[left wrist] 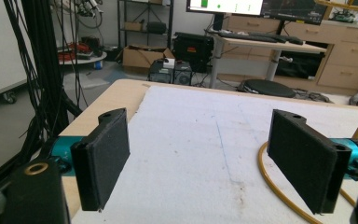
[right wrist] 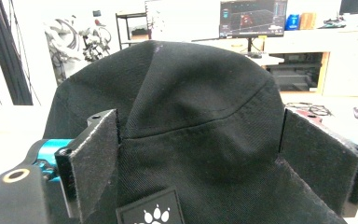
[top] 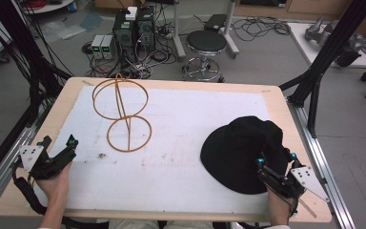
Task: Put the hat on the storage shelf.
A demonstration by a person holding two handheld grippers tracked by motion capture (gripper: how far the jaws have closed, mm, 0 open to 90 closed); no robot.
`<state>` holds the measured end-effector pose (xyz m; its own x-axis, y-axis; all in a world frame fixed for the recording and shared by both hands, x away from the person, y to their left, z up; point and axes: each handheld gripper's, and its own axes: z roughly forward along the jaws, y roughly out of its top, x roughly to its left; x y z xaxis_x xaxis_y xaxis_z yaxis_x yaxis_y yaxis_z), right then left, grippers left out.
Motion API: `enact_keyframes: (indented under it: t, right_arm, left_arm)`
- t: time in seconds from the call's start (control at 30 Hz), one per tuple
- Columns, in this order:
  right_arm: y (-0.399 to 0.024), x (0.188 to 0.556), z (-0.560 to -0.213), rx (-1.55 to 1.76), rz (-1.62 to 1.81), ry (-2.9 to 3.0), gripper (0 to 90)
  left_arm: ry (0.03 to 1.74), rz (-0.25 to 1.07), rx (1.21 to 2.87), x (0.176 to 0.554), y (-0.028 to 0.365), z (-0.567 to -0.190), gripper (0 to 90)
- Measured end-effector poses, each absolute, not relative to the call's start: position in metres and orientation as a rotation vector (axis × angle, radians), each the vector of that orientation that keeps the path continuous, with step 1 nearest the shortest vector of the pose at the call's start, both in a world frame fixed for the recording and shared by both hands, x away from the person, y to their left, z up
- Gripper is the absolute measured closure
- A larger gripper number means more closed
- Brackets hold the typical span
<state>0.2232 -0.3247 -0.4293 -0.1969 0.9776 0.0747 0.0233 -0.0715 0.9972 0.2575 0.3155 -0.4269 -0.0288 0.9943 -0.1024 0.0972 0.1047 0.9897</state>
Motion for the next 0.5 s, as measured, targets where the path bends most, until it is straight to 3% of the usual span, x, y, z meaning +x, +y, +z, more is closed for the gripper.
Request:
enact_keyframes:
  t: [0.5]
  right_arm:
    - [-0.308, 0.232, -0.428, 1.099, 1.342, 1.439, 12.3]
  left_arm:
    - [1.336, 1.097, 1.188, 0.257, 0.315, -0.427, 21.2]
